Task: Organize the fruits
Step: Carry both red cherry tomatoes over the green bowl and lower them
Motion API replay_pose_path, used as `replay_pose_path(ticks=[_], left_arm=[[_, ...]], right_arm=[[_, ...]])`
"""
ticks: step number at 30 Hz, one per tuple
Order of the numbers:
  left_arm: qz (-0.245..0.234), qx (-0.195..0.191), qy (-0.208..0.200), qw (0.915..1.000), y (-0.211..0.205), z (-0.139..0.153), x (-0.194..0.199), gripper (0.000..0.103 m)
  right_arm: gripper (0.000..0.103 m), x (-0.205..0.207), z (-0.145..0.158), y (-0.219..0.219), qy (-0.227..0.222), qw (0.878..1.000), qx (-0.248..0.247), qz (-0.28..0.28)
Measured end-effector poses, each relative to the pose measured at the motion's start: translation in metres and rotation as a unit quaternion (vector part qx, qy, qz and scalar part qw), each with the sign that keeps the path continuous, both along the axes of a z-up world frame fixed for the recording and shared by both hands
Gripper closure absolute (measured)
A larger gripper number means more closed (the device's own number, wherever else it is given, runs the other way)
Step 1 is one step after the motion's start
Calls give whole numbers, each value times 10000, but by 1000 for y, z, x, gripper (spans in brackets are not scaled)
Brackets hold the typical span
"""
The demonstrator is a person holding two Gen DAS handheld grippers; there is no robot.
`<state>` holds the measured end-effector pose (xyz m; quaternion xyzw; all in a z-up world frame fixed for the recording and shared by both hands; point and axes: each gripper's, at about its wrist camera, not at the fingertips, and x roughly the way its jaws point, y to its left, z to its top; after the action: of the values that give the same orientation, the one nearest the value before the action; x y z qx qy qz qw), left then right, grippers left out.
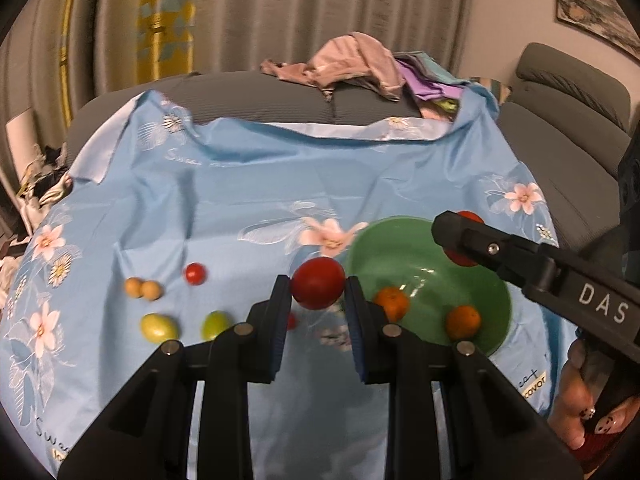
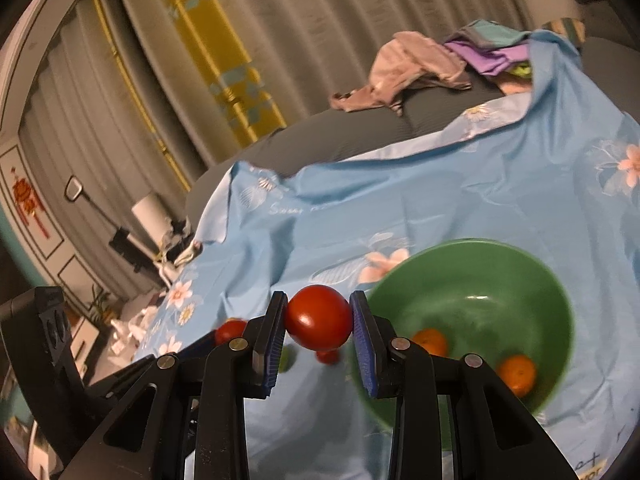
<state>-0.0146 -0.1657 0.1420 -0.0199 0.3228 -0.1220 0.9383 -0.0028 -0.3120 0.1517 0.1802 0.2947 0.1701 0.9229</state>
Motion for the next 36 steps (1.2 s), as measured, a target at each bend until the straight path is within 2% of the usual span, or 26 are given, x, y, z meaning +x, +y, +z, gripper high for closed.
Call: replay_pose_path(ticks=[10,19,36], left_arm=[[-327,184,153,9992,-47,-14,18,76],[-578,292,330,9974,-74,-29,28,76],[-769,222,791,9936,-98,-53,50,76]], right_arm=[[69,6,-14,-44,260,9975,227,-610],[69,11,-25,-60,528,9941,233,-921],[69,24,-50,-87,1105,9838,403,-1352]])
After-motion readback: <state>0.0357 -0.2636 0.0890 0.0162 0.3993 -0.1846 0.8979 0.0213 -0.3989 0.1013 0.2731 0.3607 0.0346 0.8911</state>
